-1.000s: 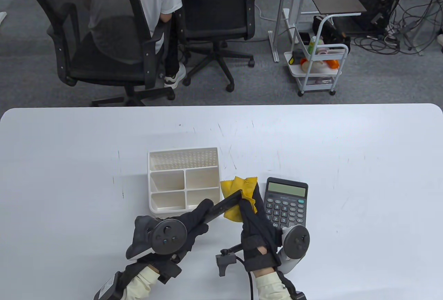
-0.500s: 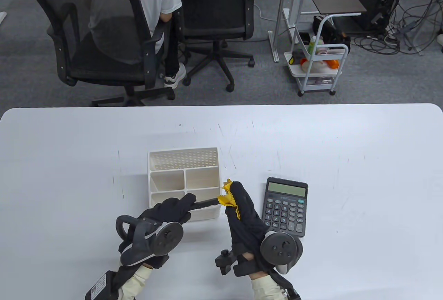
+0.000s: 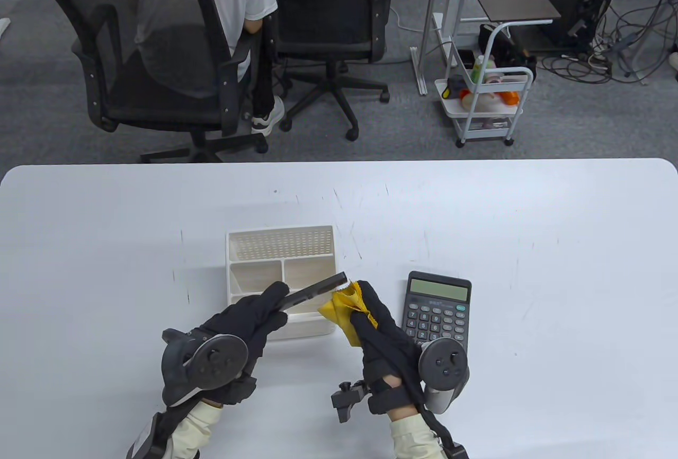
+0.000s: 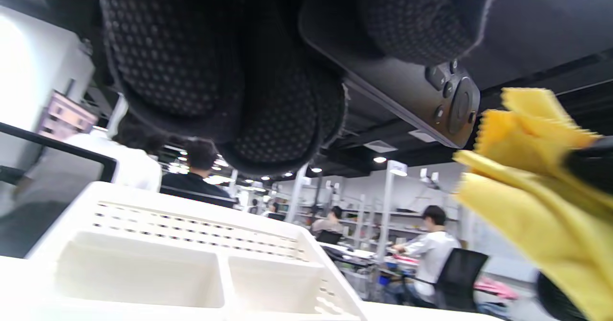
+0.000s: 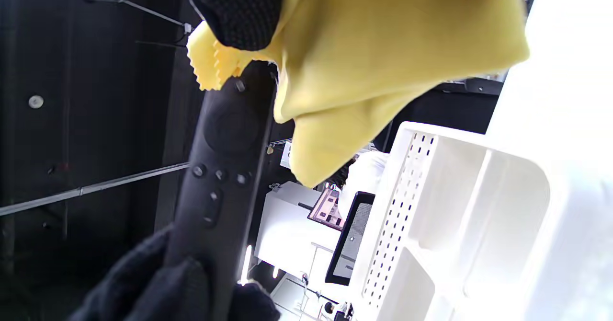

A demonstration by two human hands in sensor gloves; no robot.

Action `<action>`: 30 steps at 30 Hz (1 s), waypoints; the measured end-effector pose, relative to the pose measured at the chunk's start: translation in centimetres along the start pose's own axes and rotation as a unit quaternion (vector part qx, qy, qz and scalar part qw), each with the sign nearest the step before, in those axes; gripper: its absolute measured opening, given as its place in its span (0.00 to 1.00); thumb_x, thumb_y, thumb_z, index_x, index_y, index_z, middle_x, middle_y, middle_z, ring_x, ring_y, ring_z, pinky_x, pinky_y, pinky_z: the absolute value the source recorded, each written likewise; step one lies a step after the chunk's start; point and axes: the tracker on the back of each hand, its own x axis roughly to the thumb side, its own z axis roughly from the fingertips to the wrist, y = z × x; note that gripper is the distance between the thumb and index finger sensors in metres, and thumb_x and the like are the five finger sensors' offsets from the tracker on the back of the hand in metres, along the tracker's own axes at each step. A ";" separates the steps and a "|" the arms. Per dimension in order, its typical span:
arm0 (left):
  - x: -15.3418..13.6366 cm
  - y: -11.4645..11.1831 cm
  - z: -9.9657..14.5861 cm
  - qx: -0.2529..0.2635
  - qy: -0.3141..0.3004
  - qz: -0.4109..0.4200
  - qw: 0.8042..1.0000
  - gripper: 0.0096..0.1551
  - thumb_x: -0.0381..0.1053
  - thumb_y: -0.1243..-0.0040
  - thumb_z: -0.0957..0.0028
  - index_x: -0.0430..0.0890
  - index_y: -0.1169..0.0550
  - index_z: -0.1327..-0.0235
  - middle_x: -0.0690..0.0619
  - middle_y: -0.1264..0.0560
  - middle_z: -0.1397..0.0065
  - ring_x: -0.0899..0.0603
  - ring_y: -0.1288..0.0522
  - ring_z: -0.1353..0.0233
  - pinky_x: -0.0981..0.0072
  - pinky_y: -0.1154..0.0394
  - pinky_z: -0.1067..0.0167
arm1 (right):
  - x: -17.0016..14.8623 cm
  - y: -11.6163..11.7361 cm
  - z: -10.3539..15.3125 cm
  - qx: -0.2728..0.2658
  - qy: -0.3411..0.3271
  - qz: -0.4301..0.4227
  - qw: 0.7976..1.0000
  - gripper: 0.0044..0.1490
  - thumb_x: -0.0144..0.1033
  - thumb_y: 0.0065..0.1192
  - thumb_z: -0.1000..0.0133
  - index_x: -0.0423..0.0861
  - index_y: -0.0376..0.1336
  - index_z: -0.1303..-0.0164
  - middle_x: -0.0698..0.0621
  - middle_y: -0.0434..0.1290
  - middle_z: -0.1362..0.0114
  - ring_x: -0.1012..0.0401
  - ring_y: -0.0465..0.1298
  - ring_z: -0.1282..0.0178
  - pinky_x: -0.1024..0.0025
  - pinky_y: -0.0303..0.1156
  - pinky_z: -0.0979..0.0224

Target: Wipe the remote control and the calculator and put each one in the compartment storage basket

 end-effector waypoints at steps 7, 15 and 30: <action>-0.1 -2.1 -1.3 -0.047 0.033 -0.135 0.989 0.26 0.53 0.37 0.48 0.62 0.23 0.34 0.50 0.19 0.36 0.50 0.11 0.51 0.57 0.13 0.54 | -0.2 -0.2 -0.1 -0.011 0.000 0.006 1.000 0.33 0.28 0.59 0.39 0.31 0.60 0.24 0.35 0.76 0.32 0.50 0.81 0.42 0.44 0.72 0.37; 2.6 -5.9 -4.2 -0.071 -0.016 -0.233 0.970 0.26 0.53 0.32 0.52 0.65 0.22 0.38 0.55 0.18 0.37 0.52 0.12 0.50 0.59 0.14 0.52 | -0.4 -0.4 0.1 -0.009 -0.008 0.024 1.000 0.33 0.28 0.59 0.39 0.31 0.60 0.24 0.35 0.75 0.31 0.50 0.81 0.42 0.44 0.71 0.36; 3.4 -9.7 -6.2 -0.148 0.003 -0.260 0.954 0.26 0.52 0.33 0.49 0.64 0.24 0.36 0.57 0.20 0.32 0.42 0.21 0.30 0.48 0.21 0.38 | -1.1 -0.2 -0.1 0.005 -0.003 0.040 0.999 0.33 0.27 0.58 0.39 0.32 0.60 0.24 0.35 0.75 0.30 0.49 0.80 0.41 0.43 0.71 0.36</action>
